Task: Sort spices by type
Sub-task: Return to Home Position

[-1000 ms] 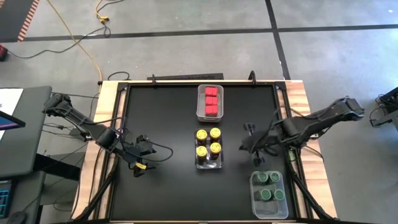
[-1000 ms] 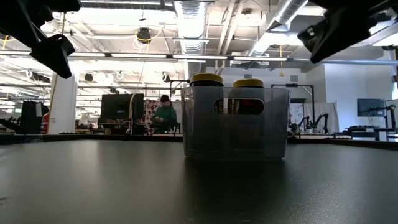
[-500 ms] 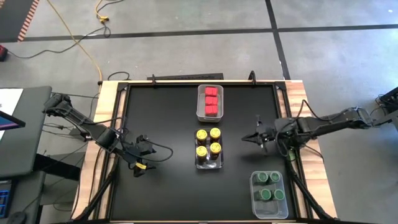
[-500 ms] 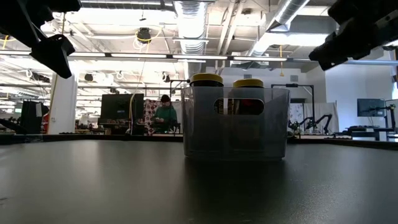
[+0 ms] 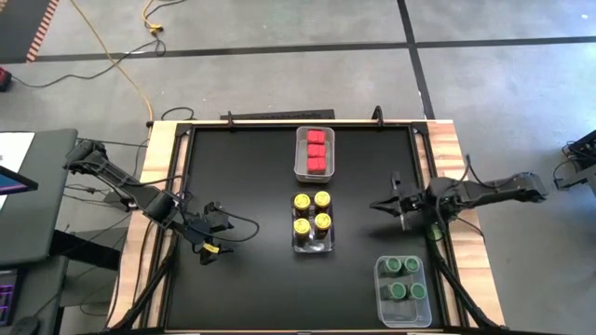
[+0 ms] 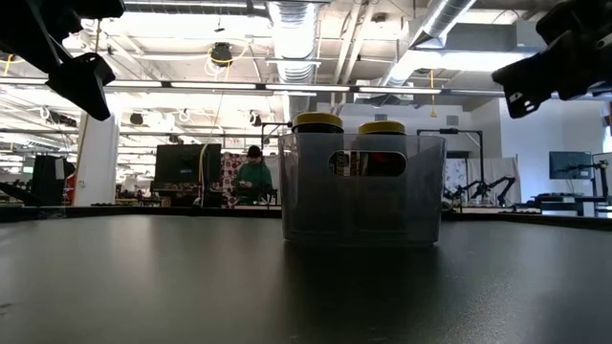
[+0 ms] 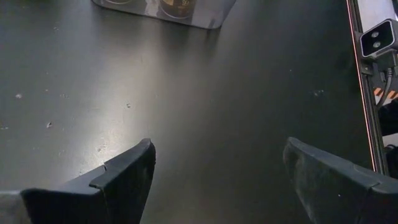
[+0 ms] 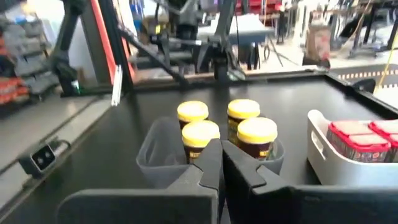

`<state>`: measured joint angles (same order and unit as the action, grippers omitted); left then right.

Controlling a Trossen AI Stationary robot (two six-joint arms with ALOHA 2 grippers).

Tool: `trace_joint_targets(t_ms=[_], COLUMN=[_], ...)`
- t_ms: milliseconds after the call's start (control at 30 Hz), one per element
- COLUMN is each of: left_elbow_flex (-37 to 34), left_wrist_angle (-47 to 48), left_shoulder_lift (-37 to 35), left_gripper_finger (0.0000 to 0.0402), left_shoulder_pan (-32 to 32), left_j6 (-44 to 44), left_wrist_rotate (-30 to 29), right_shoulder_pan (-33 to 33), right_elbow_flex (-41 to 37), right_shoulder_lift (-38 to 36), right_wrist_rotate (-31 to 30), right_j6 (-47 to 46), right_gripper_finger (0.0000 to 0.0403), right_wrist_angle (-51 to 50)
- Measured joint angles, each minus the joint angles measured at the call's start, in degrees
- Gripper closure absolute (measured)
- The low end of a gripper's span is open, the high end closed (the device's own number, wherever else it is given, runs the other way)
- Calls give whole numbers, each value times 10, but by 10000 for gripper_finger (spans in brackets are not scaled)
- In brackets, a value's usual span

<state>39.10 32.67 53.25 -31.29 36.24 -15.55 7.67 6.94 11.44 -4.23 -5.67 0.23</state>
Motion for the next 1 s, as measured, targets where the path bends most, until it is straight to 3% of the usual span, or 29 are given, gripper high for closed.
trace_joint_targets(t_ms=[300,533,667,1000], left_elbow_flex=[0,0,0,0], left_wrist_angle=[0,0,0,0], left_shoulder_lift=[0,0,0,0], left_gripper_finger=[61,61,61,61], left_shoulder_pan=[0,0,0,0], left_j6=[0,0,0,0], left_wrist_rotate=[0,0,0,0], right_shoulder_pan=[-23,-33,-34,-34], right_elbow_flex=[-64,-65,-65,-65], right_shoulder_lift=[-115,-114,-113,-88], right_wrist_rotate=[-2,-2,0,39], right_j6=[-27,-40,-67,-55], right_gripper_finger=[367,367,367,367], right_wrist_angle=[64,84,17,9])
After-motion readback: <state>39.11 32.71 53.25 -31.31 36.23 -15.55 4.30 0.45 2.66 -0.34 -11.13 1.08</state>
